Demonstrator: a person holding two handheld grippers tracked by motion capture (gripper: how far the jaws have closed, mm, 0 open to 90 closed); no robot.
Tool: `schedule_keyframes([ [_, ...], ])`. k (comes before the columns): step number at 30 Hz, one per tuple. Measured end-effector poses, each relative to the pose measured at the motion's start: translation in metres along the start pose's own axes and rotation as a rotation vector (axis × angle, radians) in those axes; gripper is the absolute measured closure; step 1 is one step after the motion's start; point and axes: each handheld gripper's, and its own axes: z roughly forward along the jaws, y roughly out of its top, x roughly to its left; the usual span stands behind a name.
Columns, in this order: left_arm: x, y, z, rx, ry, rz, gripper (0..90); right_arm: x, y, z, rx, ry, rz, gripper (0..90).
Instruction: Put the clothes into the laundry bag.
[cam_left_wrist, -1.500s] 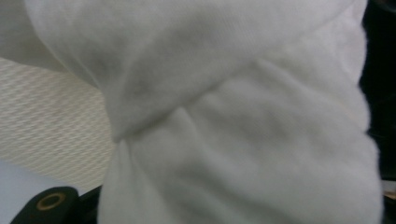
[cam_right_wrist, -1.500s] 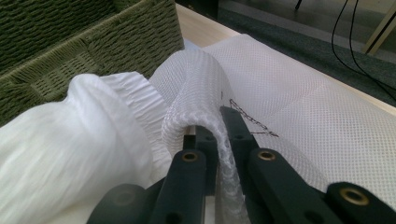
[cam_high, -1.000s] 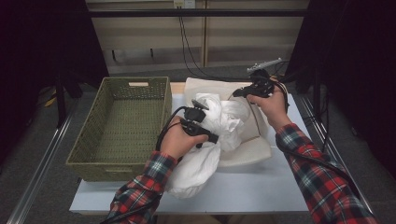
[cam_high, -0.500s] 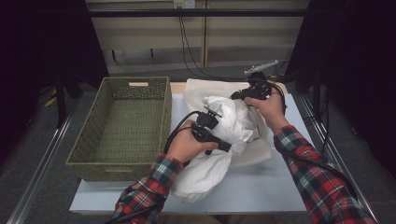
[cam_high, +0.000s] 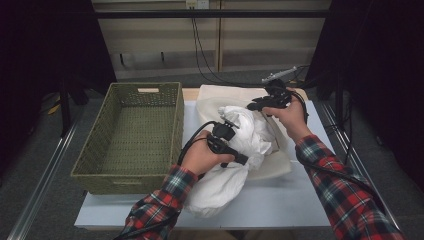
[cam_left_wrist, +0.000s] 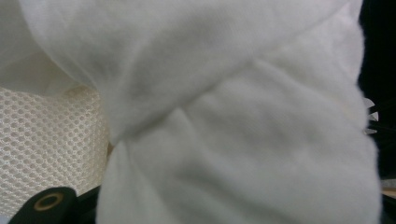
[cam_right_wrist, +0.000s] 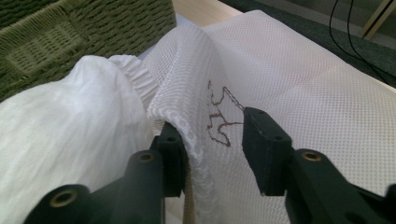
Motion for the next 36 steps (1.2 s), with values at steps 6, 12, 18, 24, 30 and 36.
schedule_keyframes([
  [6,0.002,0.001,0.002,-0.004,0.004,-0.002,55.4,0.003,0.003,0.005,0.02,0.018,-0.052,60.9],
  [12,0.002,0.003,0.007,0.004,0.008,0.01,55.3,0.01,0.006,0.007,0.025,0.054,-0.091,83.3],
  [18,0.002,0.001,0.015,0.022,0.001,0.015,55.4,0.01,0.009,0.001,-0.008,0.045,-0.056,86.5],
  [24,0.001,0.002,0.023,0.042,0.003,0.039,55.5,0.008,0.011,-0.008,-0.041,0.04,-0.034,86.8],
  [30,0.001,0.004,0.027,0.045,0.02,0.026,55.4,0.01,0.011,-0.011,-0.043,0.041,-0.042,86.8],
  [36,0.008,0.004,0.022,0.014,0.091,-0.038,55.2,0.01,0.01,-0.012,-0.046,0.057,-0.052,86.9],
])
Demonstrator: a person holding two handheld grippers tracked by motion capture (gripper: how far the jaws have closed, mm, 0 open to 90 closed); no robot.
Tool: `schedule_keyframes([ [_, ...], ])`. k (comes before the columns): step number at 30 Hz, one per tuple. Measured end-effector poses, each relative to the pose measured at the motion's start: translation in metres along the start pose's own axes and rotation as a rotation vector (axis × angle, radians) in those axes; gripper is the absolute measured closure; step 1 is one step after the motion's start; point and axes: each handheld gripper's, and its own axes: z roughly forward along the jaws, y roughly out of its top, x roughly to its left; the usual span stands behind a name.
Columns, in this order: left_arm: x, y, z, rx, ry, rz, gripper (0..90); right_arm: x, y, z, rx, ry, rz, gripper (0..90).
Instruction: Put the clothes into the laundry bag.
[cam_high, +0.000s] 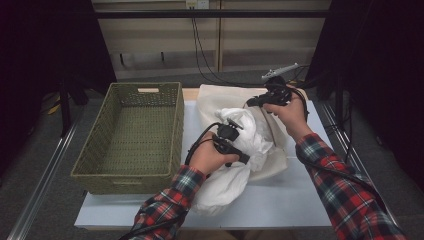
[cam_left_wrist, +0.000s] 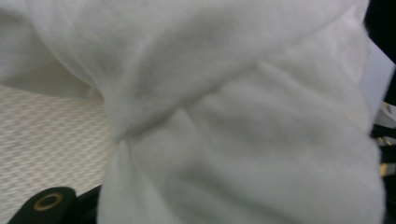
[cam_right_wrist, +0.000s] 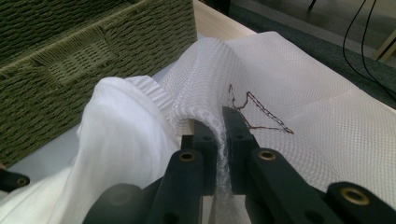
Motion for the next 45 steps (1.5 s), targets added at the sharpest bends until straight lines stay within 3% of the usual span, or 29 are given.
schedule_keyframes([
  [3,0.006,0.001,-0.002,-0.029,0.031,-0.059,55.1,0.0,0.001,-0.001,-0.002,-0.004,0.002,86.9],
  [10,0.014,0.004,-0.007,-0.056,0.143,-0.083,55.2,0.002,0.003,-0.004,-0.011,-0.001,0.0,86.9],
  [13,0.019,0.007,-0.011,-0.07,0.216,-0.083,55.3,0.003,0.004,-0.005,-0.013,0.0,-0.002,86.9],
  [18,0.03,0.006,-0.017,-0.086,0.264,-0.118,55.4,0.003,0.005,-0.004,-0.015,0.009,-0.006,87.0],
  [22,0.034,0.002,-0.017,-0.085,0.241,-0.12,55.4,0.003,0.002,-0.002,-0.008,0.009,-0.002,87.1],
  [26,0.029,0.001,-0.013,-0.078,0.202,-0.11,55.4,0.004,0.001,0.001,-0.002,0.006,0.006,87.1],
  [32,0.02,0.004,-0.01,-0.063,0.164,-0.066,55.4,0.004,0.002,0.001,0.0,0.006,0.005,87.1],
  [36,0.012,0.009,-0.006,-0.048,0.113,-0.01,55.4,0.004,-0.001,0.003,-0.002,0.011,0.007,87.1],
  [40,0.006,0.01,0.003,-0.028,0.095,0.035,55.3,0.004,-0.003,0.004,-0.001,0.016,0.007,87.1],
  [45,0.006,0.009,0.017,-0.01,0.071,0.006,53.4,0.005,-0.002,0.001,-0.004,0.013,0.009,87.1],
])
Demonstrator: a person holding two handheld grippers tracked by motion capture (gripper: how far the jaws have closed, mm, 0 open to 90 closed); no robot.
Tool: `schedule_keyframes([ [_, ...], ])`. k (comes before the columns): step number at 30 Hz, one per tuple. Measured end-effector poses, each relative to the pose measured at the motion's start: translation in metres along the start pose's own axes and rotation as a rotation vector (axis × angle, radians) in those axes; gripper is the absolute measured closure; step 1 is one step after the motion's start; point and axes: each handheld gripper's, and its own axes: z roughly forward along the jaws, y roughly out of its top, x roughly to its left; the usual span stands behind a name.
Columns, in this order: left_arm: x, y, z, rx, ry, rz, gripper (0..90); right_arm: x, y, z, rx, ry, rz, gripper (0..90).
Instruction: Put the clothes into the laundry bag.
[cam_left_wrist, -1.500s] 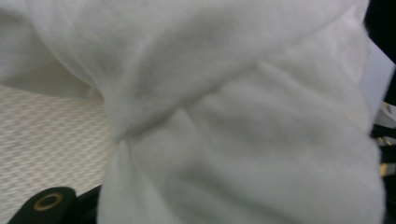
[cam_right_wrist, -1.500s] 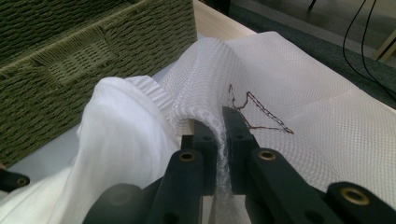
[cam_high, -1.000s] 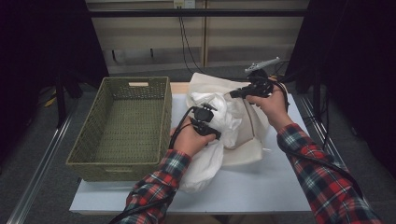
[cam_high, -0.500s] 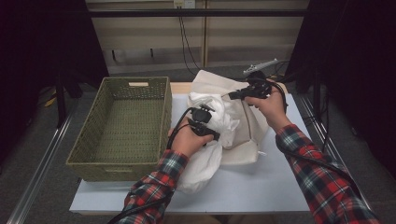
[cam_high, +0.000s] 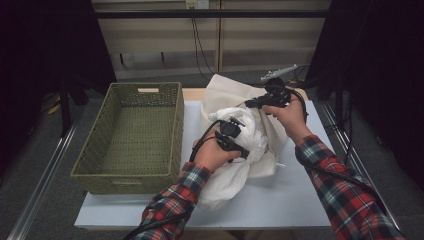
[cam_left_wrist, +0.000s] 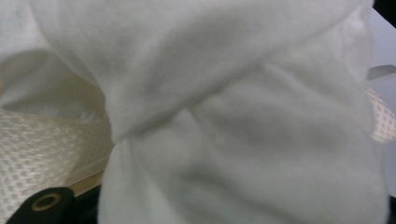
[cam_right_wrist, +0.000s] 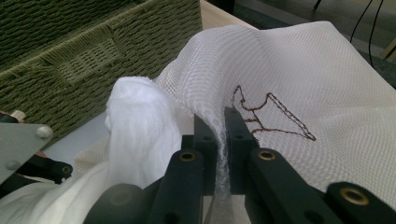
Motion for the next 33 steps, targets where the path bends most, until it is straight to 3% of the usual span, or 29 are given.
schedule_keyframes([
  [7,0.008,-0.003,0.002,-0.045,-0.044,-0.045,35.5,-0.003,-0.005,-0.001,0.007,-0.002,0.008,86.8],
  [10,0.011,-0.004,-0.001,-0.076,-0.06,-0.018,26.9,-0.004,-0.006,-0.001,0.008,-0.006,0.007,86.7],
  [14,0.013,-0.002,-0.008,-0.1,-0.077,-0.017,15.8,-0.005,-0.006,0.0,0.011,-0.008,0.006,86.6],
  [15,0.012,-0.002,-0.01,-0.115,-0.075,-0.027,15.0,-0.005,-0.007,0.0,0.011,-0.008,0.007,86.6],
  [16,0.013,-0.001,-0.014,-0.122,-0.058,-0.006,13.6,-0.005,-0.007,-0.001,0.011,-0.008,0.008,86.5],
  [23,0.012,0.01,-0.034,-0.246,0.032,0.025,3.3,-0.004,-0.006,0.001,0.023,-0.013,0.013,86.4],
  [24,0.012,0.012,-0.034,-0.262,0.036,0.015,3.3,-0.004,-0.006,0.001,0.026,-0.015,0.015,86.4],
  [29,0.01,0.013,-0.024,-0.285,0.054,0.04,4.7,-0.003,-0.005,0.002,0.025,-0.014,0.006,86.4],
  [32,0.007,0.012,-0.016,-0.277,0.047,0.067,18.0,-0.003,-0.005,0.001,0.027,-0.016,0.011,86.4],
  [33,0.005,0.011,-0.013,-0.273,0.038,0.084,29.1,-0.003,-0.005,0.001,0.028,-0.017,0.011,86.4],
])
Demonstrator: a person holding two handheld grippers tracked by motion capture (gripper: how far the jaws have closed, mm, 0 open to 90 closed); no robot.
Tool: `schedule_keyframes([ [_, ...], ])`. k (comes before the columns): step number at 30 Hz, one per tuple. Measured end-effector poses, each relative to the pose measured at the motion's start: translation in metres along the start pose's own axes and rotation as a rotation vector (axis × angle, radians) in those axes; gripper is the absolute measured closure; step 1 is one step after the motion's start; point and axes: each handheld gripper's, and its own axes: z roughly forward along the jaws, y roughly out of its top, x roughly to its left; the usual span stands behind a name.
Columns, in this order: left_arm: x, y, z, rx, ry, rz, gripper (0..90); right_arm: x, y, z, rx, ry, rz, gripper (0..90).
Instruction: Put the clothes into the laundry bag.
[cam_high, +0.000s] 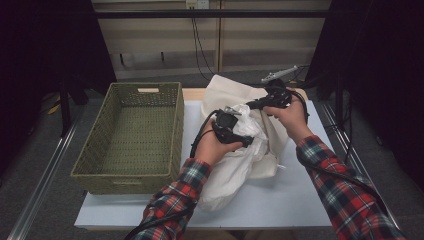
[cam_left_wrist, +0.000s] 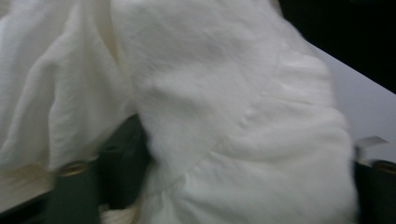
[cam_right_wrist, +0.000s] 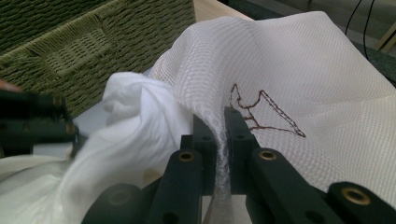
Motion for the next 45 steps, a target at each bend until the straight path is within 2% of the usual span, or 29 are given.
schedule_keyframes([
  [1,-0.002,-0.001,0.002,0.01,-0.003,0.014,35.0,0.0,0.0,0.0,0.0,-0.001,-0.001,86.4],
  [2,-0.002,-0.001,0.004,0.013,-0.011,0.012,45.0,-0.001,0.0,-0.001,0.001,-0.002,0.0,86.4],
  [3,-0.004,-0.002,0.006,0.021,-0.025,0.018,50.2,-0.001,0.0,-0.002,0.002,-0.002,0.002,86.4],
  [7,-0.011,-0.007,0.017,0.047,-0.058,0.033,64.6,-0.002,0.0,-0.004,-0.005,-0.004,0.009,86.5],
  [10,-0.016,-0.011,0.025,0.061,-0.063,0.049,68.5,-0.002,0.001,-0.005,-0.004,-0.007,0.003,86.5],
  [14,-0.015,-0.011,0.03,0.079,-0.066,0.039,70.1,-0.002,0.0,-0.006,-0.006,-0.007,0.003,86.6],
  [15,-0.015,-0.009,0.029,0.087,-0.036,0.042,70.6,-0.002,-0.001,-0.007,-0.007,-0.007,0.001,86.6],
  [17,-0.014,-0.008,0.028,0.089,-0.012,0.059,71.8,-0.002,-0.001,-0.008,-0.021,0.002,0.003,86.6],
  [20,-0.008,-0.006,0.027,0.082,-0.008,0.02,73.4,-0.002,0.001,-0.011,-0.029,0.011,-0.001,86.7],
  [23,-0.006,-0.004,0.027,0.068,0.022,-0.005,74.4,-0.001,0.001,-0.012,-0.029,0.021,-0.008,86.8],
  [26,-0.003,-0.001,0.024,0.044,0.061,-0.001,75.4,0.0,0.002,-0.012,-0.027,0.027,-0.011,86.9],
  [28,-0.001,0.001,0.022,0.02,0.08,-0.016,75.7,0.002,0.002,-0.011,-0.03,0.026,-0.01,87.0],
  [30,0.002,0.003,0.02,0.005,0.109,-0.013,75.7,0.003,0.003,-0.011,-0.032,0.03,-0.013,87.0],
  [32,0.006,0.004,0.021,-0.018,0.11,-0.041,75.4,0.003,0.003,-0.011,-0.032,0.032,-0.017,87.0],
  [33,0.007,0.003,0.022,0.0,0.096,-0.044,75.1,0.004,0.004,-0.011,-0.032,0.033,-0.011,87.0],
  [35,0.007,0.0,0.028,0.021,0.036,-0.068,73.1,0.003,0.004,-0.011,-0.033,0.028,-0.018,87.0],
  [38,0.004,0.0,0.03,0.017,0.032,-0.052,70.7,0.002,0.005,-0.012,-0.038,0.028,-0.013,86.9],
  [39,0.005,0.0,0.029,0.023,0.029,-0.048,66.8,0.002,0.006,-0.012,-0.037,0.029,-0.011,86.9],
  [40,0.004,0.0,0.028,0.006,0.023,-0.068,61.0,0.002,0.005,-0.012,-0.032,0.026,-0.011,86.9],
  [41,0.005,0.001,0.026,0.009,0.025,-0.072,54.7,0.002,0.005,-0.011,-0.032,0.022,-0.014,86.9],
  [43,0.005,0.001,0.022,0.008,0.019,-0.114,46.0,0.001,0.004,-0.01,-0.029,0.025,-0.013,86.9],
  [45,0.004,0.001,0.016,0.013,0.032,-0.104,36.8,0.0,0.003,-0.009,-0.025,0.021,-0.009,86.9],
])
